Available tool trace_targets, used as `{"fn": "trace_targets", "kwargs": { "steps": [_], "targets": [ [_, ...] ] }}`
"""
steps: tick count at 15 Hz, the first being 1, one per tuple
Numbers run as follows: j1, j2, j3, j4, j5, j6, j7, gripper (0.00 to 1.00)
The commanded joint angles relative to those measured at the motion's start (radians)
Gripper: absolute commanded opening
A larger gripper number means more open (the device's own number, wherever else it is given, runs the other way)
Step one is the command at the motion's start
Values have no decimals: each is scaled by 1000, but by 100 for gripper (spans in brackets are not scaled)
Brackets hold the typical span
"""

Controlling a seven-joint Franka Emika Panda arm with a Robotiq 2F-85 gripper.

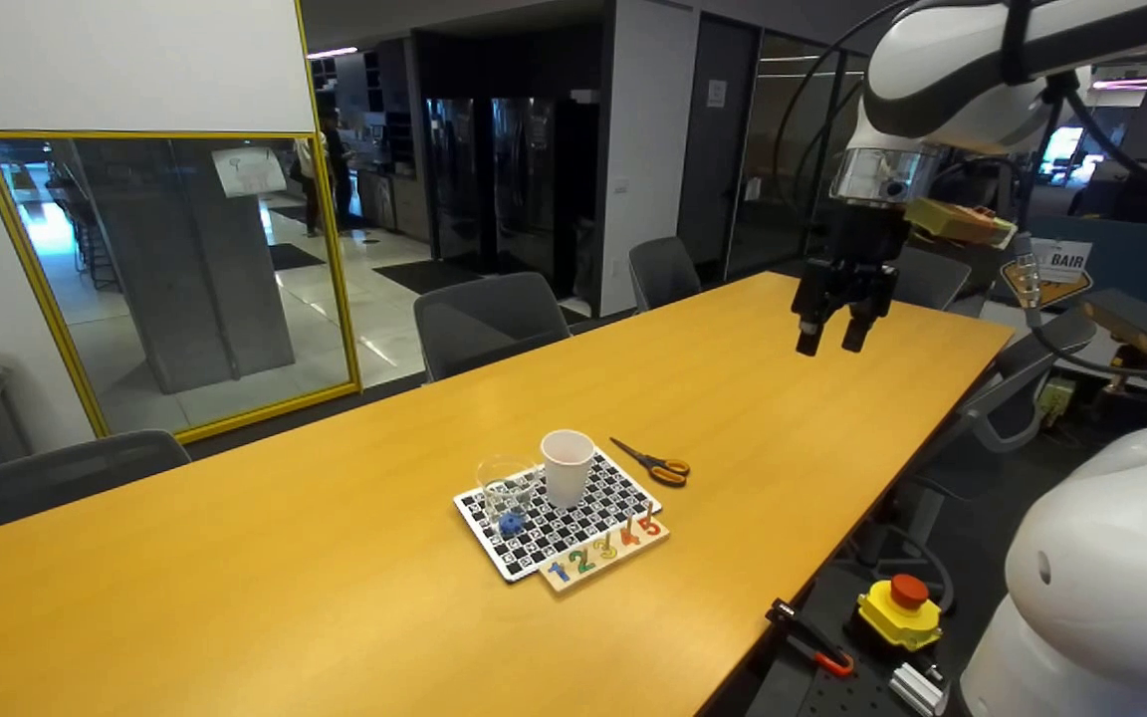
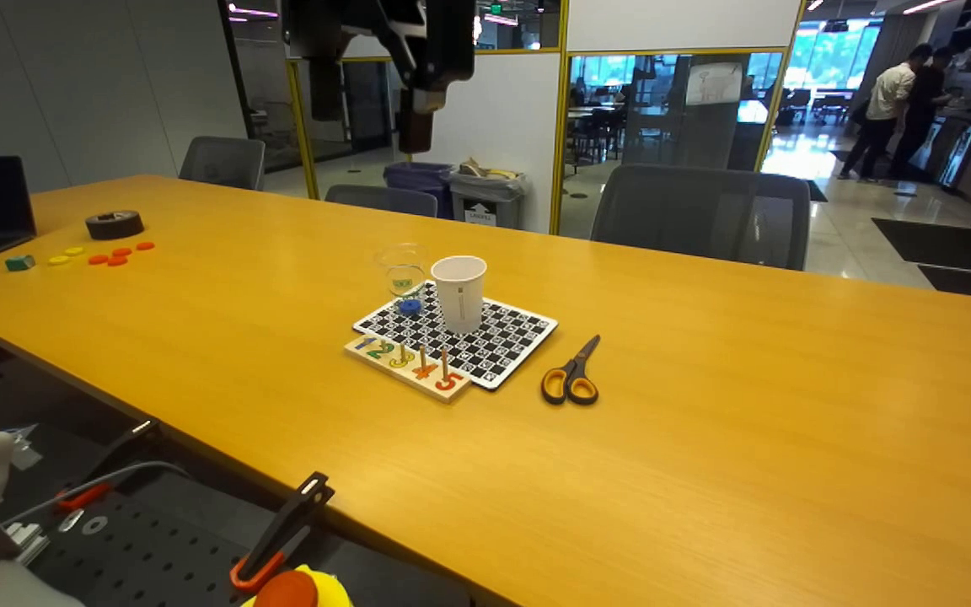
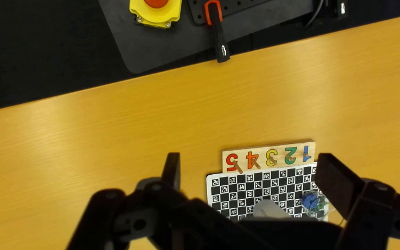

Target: Pick the rings and put them in the cup

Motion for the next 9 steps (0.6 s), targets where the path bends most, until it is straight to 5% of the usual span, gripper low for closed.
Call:
{"fn": "trace_targets", "kwargs": {
  "steps": [1,9],
  "targets": [
    [10,-86,12,-51,-29,-12,-50,100],
    [16,-76,0,-59,-13,-8,-48,100]
  ]
}}
